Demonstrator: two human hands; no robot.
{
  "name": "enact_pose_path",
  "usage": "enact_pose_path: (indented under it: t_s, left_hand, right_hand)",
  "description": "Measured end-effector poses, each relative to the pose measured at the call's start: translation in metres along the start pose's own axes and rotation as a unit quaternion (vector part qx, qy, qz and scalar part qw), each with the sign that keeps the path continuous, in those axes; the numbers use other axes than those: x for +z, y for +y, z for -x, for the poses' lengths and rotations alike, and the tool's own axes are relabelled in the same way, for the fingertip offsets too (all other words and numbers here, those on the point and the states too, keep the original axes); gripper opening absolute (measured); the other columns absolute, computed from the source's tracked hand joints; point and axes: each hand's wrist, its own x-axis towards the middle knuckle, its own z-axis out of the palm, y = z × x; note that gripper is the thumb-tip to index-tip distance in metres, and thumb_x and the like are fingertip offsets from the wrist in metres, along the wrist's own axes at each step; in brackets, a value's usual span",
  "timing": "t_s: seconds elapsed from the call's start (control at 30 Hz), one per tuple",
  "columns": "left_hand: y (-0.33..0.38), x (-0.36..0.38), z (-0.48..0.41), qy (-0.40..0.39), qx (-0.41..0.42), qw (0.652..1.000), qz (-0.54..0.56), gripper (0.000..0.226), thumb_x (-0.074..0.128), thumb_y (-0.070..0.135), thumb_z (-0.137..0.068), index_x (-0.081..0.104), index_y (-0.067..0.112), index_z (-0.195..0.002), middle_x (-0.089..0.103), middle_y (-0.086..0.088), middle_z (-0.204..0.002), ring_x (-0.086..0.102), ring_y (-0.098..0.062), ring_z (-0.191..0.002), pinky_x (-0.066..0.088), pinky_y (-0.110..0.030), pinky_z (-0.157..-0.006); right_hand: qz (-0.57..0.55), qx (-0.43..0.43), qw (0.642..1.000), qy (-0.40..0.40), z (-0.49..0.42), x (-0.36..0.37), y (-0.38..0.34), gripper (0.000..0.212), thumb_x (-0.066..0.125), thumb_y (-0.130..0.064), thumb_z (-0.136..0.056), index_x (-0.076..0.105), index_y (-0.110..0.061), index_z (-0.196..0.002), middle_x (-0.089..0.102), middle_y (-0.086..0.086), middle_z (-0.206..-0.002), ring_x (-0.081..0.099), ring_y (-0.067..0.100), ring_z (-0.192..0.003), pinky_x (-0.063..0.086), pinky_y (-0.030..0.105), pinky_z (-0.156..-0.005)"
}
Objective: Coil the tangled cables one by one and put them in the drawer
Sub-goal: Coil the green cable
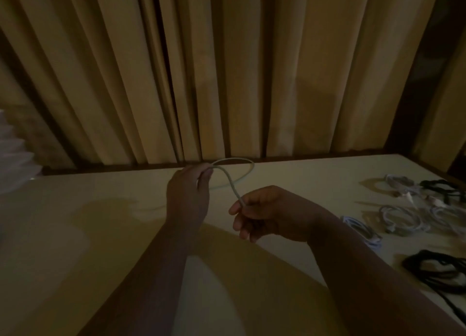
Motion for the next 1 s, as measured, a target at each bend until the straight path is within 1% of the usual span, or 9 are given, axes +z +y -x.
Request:
enact_pose_path:
  t_s: [0.13,0.27,0.33,0.5,0.67,0.77,0.9,0.97,1.0]
  left_hand:
    - [0.011,0.004,0.006,-0.039,0.016,0.997,0.057,0.022,0.056,0.018,-0.100,0.073,0.016,-0.113,0.070,0.007,-0.105,0.062,-0.009,-0.097,0.044,-0.019,-0.086]
    - [0.015,0.011,0.008,-0.128,-0.049,0.983,0.121,0.018,0.057,0.009,-0.097,0.072,0.007,-0.107,0.072,-0.012,-0.104,0.067,-0.029,-0.099,0.053,-0.035,-0.090]
    - [0.022,0.010,0.008,-0.129,-0.024,0.988,0.078,0.018,0.055,0.013,-0.100,0.073,0.011,-0.100,0.069,-0.005,-0.091,0.065,-0.024,-0.088,0.051,-0.032,-0.083]
    - [0.044,0.000,0.002,-0.091,0.016,0.982,0.165,0.020,0.056,0.017,-0.101,0.075,0.021,-0.104,0.061,0.016,-0.080,0.053,0.004,-0.077,0.035,0.001,-0.072]
    - [0.066,-0.002,-0.015,-0.196,0.004,0.961,0.196,0.034,0.051,0.023,-0.104,0.063,0.030,-0.073,0.053,0.014,-0.056,0.048,-0.001,-0.053,0.035,-0.023,-0.057]
    - [0.068,-0.013,-0.034,-0.278,-0.024,0.947,0.158,0.027,0.048,0.031,-0.104,0.071,0.031,-0.091,0.053,0.011,-0.057,0.042,-0.002,-0.043,0.034,-0.022,-0.048]
    - [0.061,-0.027,-0.058,-0.325,-0.005,0.940,0.102,0.030,0.049,0.033,-0.104,0.073,0.028,-0.087,0.045,0.008,-0.050,0.034,-0.008,-0.038,0.028,-0.024,-0.045]
    - [0.061,-0.035,-0.068,-0.338,0.011,0.938,0.075,0.030,0.052,0.034,-0.102,0.074,0.027,-0.083,0.054,0.011,-0.051,0.043,-0.002,-0.040,0.034,-0.022,-0.045]
    - [0.060,-0.038,-0.072,-0.337,0.019,0.939,0.068,0.029,0.055,0.034,-0.101,0.075,0.027,-0.081,0.064,0.012,-0.061,0.053,0.001,-0.049,0.043,-0.022,-0.051]
  right_hand:
    - [-0.106,-0.046,0.992,-0.057,-0.004,0.011,-0.002,0.018,0.042,-0.008,-0.105,0.059,-0.006,-0.110,0.066,0.012,-0.095,0.064,0.019,-0.078,0.053,0.029,-0.065]
    - [-0.183,-0.107,0.977,0.034,-0.014,0.016,-0.019,0.021,0.043,-0.018,-0.105,0.064,-0.016,-0.106,0.065,0.006,-0.089,0.058,0.014,-0.071,0.046,0.023,-0.055]
    - [-0.230,-0.138,0.961,0.067,-0.023,0.010,-0.030,0.021,0.044,-0.015,-0.104,0.060,-0.011,-0.117,0.064,0.006,-0.087,0.054,0.013,-0.068,0.044,0.022,-0.053]
    - [-0.322,-0.235,0.914,0.080,-0.047,-0.009,-0.058,0.021,0.041,-0.007,-0.105,0.057,-0.003,-0.120,0.062,0.004,-0.093,0.053,0.010,-0.071,0.048,0.023,-0.063]
    - [-0.377,-0.318,0.860,0.127,-0.068,-0.015,-0.075,0.018,0.045,-0.008,-0.105,0.056,-0.003,-0.118,0.066,0.006,-0.094,0.062,0.012,-0.077,0.056,0.028,-0.077]
    - [-0.311,-0.337,0.867,0.198,-0.071,-0.026,-0.077,0.012,0.044,-0.004,-0.105,0.057,-0.005,-0.107,0.063,0.008,-0.093,0.062,0.013,-0.076,0.057,0.032,-0.082]
    - [-0.070,-0.312,0.908,0.271,-0.070,-0.040,-0.071,0.012,0.046,0.003,-0.102,0.056,0.002,-0.096,0.061,0.011,-0.087,0.059,0.020,-0.077,0.056,0.035,-0.085]
    - [0.093,-0.279,0.901,0.319,-0.072,-0.045,-0.067,0.015,0.050,0.000,-0.101,0.058,0.006,-0.090,0.067,0.008,-0.086,0.063,0.019,-0.078,0.057,0.033,-0.080]
    - [0.169,-0.257,0.891,0.334,-0.074,-0.047,-0.064,0.016,0.053,-0.004,-0.101,0.063,-0.004,-0.088,0.070,0.003,-0.085,0.066,0.017,-0.078,0.057,0.034,-0.078]
